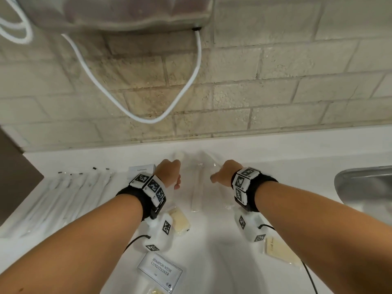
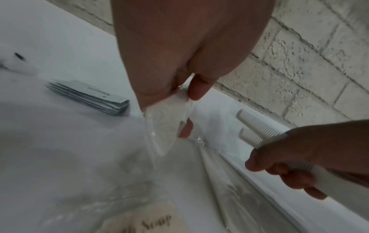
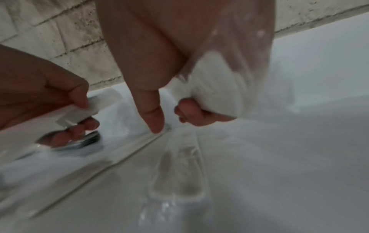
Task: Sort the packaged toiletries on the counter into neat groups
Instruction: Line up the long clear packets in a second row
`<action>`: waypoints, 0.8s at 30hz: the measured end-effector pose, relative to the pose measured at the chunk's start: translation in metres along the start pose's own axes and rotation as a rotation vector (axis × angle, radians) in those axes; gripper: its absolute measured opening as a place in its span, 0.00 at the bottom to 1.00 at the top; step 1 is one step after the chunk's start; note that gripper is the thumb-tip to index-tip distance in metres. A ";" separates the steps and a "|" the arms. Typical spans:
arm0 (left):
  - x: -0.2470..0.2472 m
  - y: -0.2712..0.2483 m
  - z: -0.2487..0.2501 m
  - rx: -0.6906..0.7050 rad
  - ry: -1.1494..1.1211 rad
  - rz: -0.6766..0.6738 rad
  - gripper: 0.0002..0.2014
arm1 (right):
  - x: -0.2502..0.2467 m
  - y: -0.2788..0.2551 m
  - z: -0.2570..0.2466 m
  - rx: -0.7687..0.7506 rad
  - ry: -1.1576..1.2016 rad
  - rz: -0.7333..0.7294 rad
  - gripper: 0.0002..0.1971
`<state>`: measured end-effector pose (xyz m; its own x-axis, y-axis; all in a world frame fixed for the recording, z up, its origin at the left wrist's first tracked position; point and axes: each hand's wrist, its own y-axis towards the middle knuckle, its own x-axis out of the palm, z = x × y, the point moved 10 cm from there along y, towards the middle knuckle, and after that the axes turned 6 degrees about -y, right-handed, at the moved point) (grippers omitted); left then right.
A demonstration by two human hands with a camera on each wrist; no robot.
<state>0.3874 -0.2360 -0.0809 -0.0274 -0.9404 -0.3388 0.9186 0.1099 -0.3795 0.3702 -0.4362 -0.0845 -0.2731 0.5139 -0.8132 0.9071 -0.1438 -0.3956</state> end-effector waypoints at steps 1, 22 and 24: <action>-0.001 -0.001 0.002 0.025 0.041 -0.003 0.09 | 0.004 -0.002 -0.004 -0.038 -0.033 -0.014 0.17; -0.045 -0.010 -0.022 0.285 0.468 0.104 0.18 | 0.032 -0.020 -0.026 -0.111 0.111 0.048 0.10; -0.037 -0.025 -0.012 0.379 0.492 0.036 0.13 | 0.027 -0.023 -0.024 -0.113 0.106 0.064 0.10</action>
<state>0.3601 -0.2001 -0.0694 -0.0896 -0.6697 -0.7372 0.9959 -0.0678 -0.0595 0.3492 -0.3988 -0.0871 -0.1841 0.5939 -0.7832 0.9534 -0.0859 -0.2892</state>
